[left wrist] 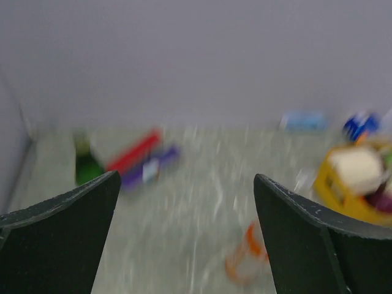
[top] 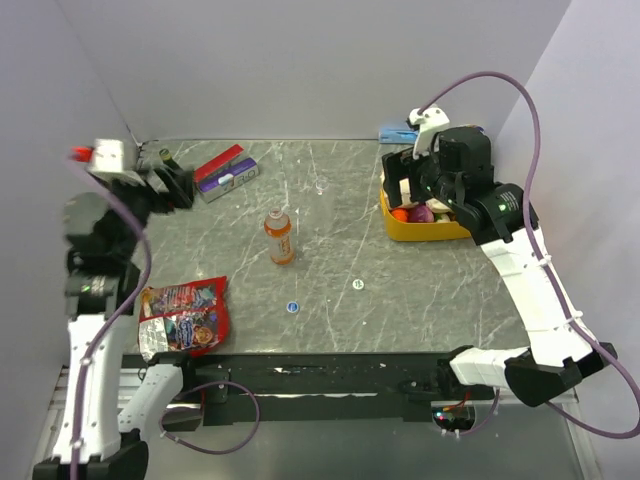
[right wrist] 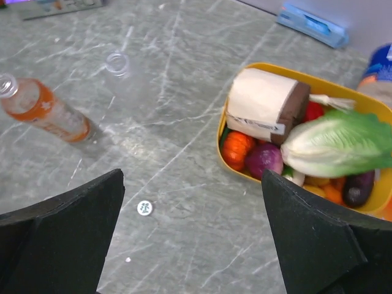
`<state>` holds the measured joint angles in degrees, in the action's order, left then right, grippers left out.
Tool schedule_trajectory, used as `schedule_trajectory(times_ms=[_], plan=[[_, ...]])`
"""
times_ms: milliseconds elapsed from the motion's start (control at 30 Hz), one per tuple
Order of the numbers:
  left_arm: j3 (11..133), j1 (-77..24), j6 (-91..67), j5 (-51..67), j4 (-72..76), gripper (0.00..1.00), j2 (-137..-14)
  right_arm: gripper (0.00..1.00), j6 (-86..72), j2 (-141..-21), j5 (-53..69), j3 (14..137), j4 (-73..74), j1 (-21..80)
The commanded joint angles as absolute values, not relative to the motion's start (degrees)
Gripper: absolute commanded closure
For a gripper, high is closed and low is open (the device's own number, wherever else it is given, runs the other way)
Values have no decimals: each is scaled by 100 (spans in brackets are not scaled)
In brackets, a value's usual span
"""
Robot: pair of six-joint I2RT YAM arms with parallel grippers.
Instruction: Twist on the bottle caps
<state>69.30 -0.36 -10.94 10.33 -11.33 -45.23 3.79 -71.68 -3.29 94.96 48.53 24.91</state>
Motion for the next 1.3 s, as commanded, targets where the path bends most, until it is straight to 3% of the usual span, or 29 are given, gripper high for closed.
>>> schedule_trajectory(times_ms=[0,100,167,267,467,800,1267], plan=[[6224,220,-1495,1107,-2145,4,-4122,0,1088,-7286,506,9650,4326,2522],[5661,220,-1195,1696,-1899,4,-3973,0,2440,-7339,2811,9895,4245,2583],[5423,220,-1475,1827,-1968,4,-4104,0,2688,-7496,3269,9905,4009,2828],[5116,220,-1590,2276,-2109,4,-4333,1,2760,-8240,3129,10544,4244,3602],[4491,211,-1609,1267,-2205,4,-4175,11,2040,-9201,2963,10581,3674,4341],[4658,237,-1485,1256,-2303,4,-4087,19,1741,-10642,2259,11452,3621,4395],[4895,272,-1406,1749,-2259,4,-4192,34,1652,-11136,1951,11382,3489,4412]])
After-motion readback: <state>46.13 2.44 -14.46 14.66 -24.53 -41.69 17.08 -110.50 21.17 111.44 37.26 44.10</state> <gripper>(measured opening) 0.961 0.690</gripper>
